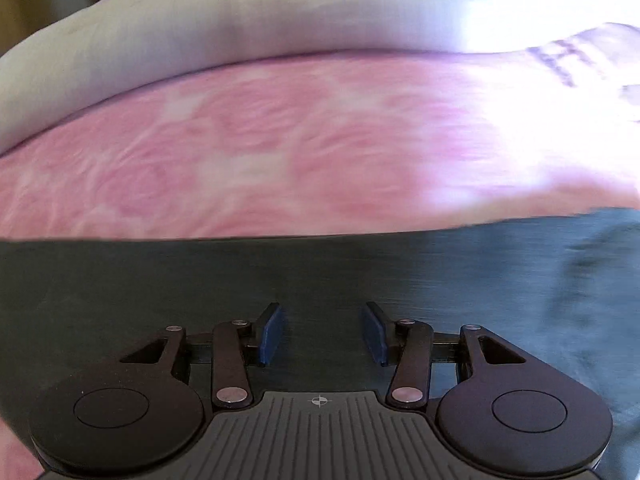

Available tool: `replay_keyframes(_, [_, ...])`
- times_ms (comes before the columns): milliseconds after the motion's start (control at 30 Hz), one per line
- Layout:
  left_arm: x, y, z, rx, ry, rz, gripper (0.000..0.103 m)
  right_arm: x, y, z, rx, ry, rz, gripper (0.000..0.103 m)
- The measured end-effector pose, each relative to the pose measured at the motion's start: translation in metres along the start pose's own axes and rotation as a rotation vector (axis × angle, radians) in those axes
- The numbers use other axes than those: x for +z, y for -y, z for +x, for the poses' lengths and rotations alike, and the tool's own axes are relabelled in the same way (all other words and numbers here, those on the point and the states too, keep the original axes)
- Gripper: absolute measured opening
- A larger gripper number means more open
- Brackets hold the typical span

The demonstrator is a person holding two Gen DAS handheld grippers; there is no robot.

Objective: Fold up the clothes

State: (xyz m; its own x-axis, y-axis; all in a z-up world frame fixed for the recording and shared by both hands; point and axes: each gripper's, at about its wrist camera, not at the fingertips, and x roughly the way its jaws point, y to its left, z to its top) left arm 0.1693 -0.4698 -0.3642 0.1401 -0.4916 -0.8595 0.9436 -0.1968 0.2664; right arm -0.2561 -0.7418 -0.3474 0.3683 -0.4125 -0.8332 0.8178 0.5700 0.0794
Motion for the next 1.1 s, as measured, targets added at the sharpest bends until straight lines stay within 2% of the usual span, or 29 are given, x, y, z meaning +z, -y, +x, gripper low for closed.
replay_keyframes(100, [-0.004,0.003,-0.005,0.007,-0.015,0.026,0.030,-0.029,-0.003,-0.050,-0.097,0.083,0.086,0.048])
replay_keyframes(200, [-0.008,0.005,-0.011,0.013,-0.030,0.053,0.030,-0.079,0.001,-0.073,-0.151,0.015,0.120,0.048])
replay_keyframes(300, [-0.012,0.008,-0.016,0.020,-0.044,0.079,0.030,-0.129,0.018,-0.084,-0.162,-0.078,0.223,0.048])
replay_keyframes(333, [-0.012,0.008,-0.016,0.022,-0.048,0.076,0.030,-0.136,0.025,-0.090,-0.165,-0.081,0.255,0.048])
replay_keyframes(633, [-0.001,0.022,-0.024,0.046,-0.079,0.082,0.030,-0.157,0.083,-0.143,-0.192,0.020,0.520,0.048])
replay_keyframes(733, [0.001,0.030,-0.020,0.044,-0.094,0.103,0.029,-0.154,0.117,-0.132,-0.145,0.049,0.646,0.047])
replay_keyframes(767, [0.001,0.033,-0.019,0.045,-0.099,0.112,0.029,-0.155,0.127,-0.124,-0.111,0.045,0.687,0.045])
replay_keyframes(800, [0.001,0.035,-0.018,0.048,-0.103,0.119,0.029,-0.157,0.136,-0.115,-0.059,0.039,0.744,0.038])
replay_keyframes(833, [0.002,0.037,-0.017,0.053,-0.108,0.125,0.029,-0.158,0.140,-0.111,-0.025,0.035,0.779,0.018])
replay_keyframes(867, [0.002,0.038,-0.017,0.056,-0.112,0.129,0.029,-0.159,0.140,-0.110,-0.002,0.032,0.799,0.016])
replay_keyframes(967, [0.003,0.039,-0.016,0.064,-0.127,0.126,0.029,-0.166,0.124,-0.120,-0.020,0.041,0.826,0.013])
replay_keyframes(1100, [0.007,0.040,-0.016,0.069,-0.147,0.140,0.029,-0.164,0.122,-0.118,0.008,0.012,0.752,0.013])
